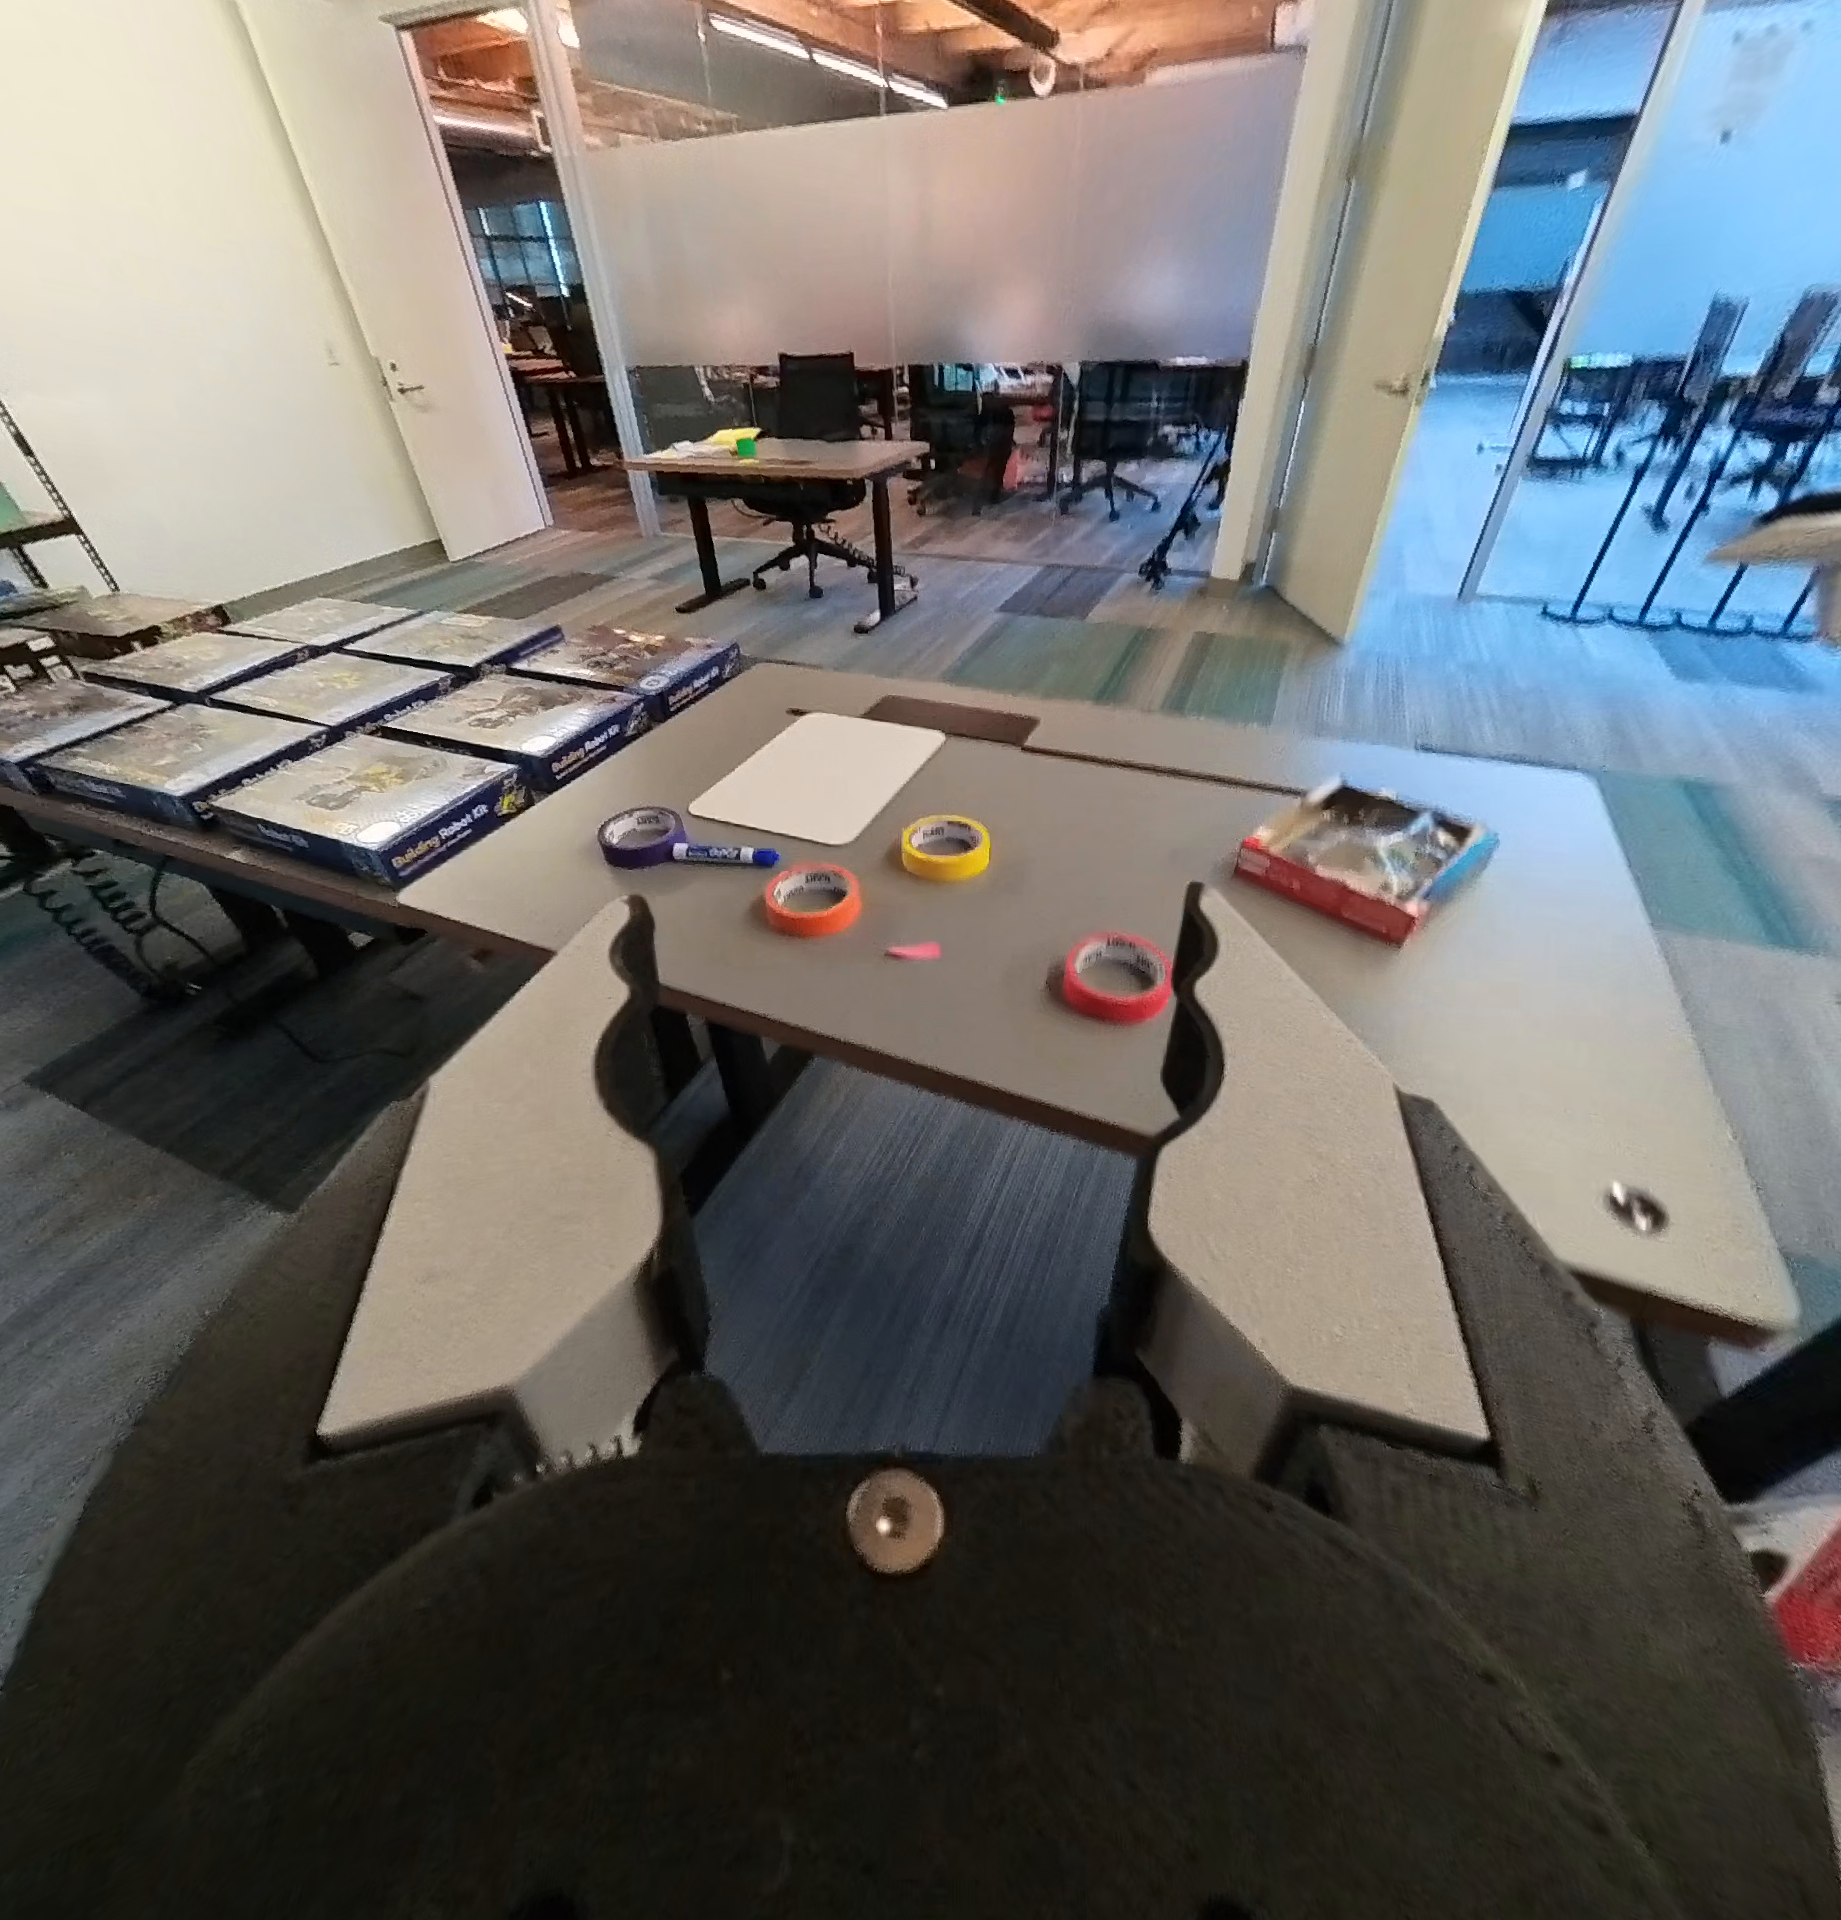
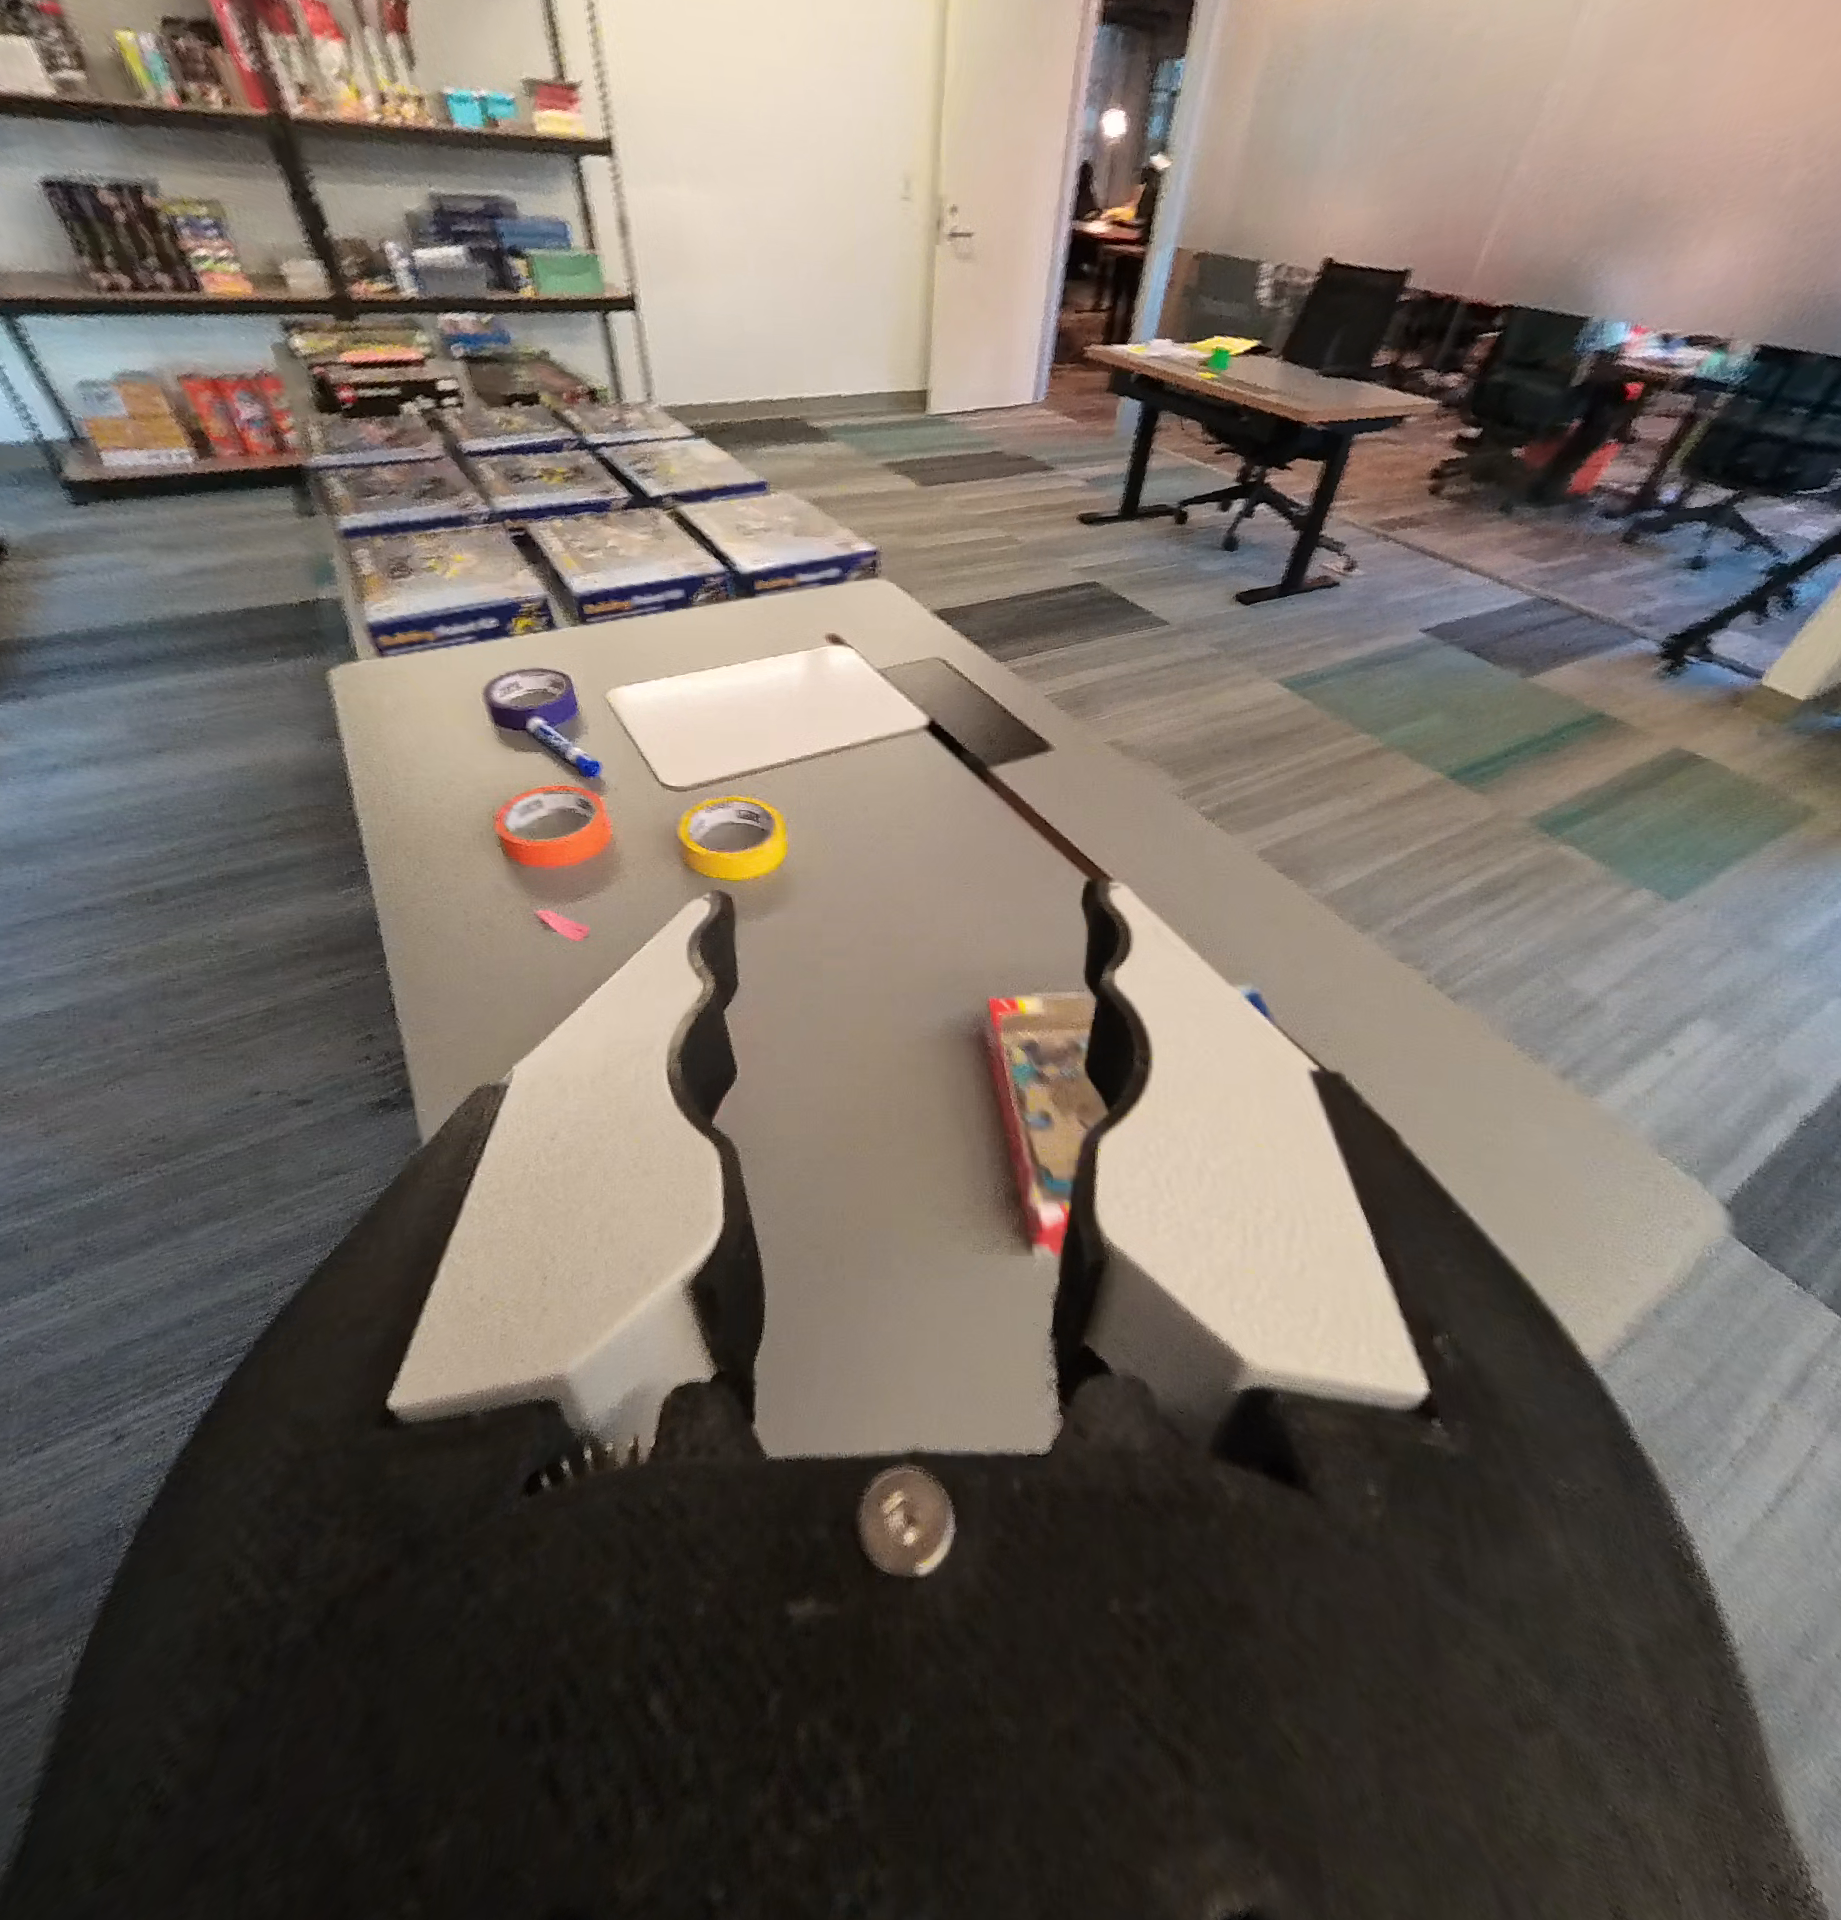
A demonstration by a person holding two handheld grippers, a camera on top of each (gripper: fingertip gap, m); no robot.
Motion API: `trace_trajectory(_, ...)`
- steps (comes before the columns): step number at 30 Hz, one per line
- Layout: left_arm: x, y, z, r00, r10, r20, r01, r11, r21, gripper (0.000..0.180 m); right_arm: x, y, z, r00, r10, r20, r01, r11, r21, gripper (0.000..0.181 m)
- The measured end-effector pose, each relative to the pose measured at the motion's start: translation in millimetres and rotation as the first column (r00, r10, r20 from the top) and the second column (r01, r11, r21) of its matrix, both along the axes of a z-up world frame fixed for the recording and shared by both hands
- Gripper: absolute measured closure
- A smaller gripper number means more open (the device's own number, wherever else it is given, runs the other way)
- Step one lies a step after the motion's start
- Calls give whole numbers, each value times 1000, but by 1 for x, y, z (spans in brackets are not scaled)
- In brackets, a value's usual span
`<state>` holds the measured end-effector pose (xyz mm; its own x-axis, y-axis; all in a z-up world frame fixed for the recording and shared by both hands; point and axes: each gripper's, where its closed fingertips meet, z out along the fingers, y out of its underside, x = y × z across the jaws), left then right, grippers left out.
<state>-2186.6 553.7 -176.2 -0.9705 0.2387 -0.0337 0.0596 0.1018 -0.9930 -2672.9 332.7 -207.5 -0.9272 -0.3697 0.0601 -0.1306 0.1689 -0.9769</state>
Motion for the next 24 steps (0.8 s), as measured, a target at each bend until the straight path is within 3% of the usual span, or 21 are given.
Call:
trace_trajectory(3, 12, -34, 1, 998, 3, -56, -3, 1000, -12, 86, 59, -49, 0, 994, 107, -11, -107, 994, 19, 114)
trace_trajectory(5, 31, -52, -13, 999, 27, -20, -27, 1000, 12, 91, 101, -75, -12, 984, 177, -27, -176, 984, 31, 116)
trace_trajectory(10, 92, -93, -43, 1000, 30, -6, -29, 995, 96, 102, 204, -125, -81, 958, 288, -7, -283, 946, 158, 121)
trace_trajectory(14, 167, -127, -52, 997, 76, 12, -77, 994, 82, 108, 290, -162, -128, 943, 328, 56, -331, 908, 258, 124)
trace_trajectory(17, 222, -164, -59, 999, 49, -15, -47, 996, 78, 129, 335, -204, -153, 958, 285, -7, -268, 908, 323, 124)
trace_trajectory(20, 261, -211, -61, 998, -49, -43, 54, 988, 141, 129, 377, -240, -170, 975, 217, 52, -218, 876, 429, 123)
trace_trajectory(22, 280, -246, -61, 992, -124, -11, 124, 985, 119, 146, 400, -263, -176, 980, 185, 77, -200, 882, 428, 134)
trace_trajectory(24, 291, -286, -66, 983, -182, -13, 182, 975, 129, 151, 412, -278, -189, 987, 129, 97, -160, 867, 472, 137)
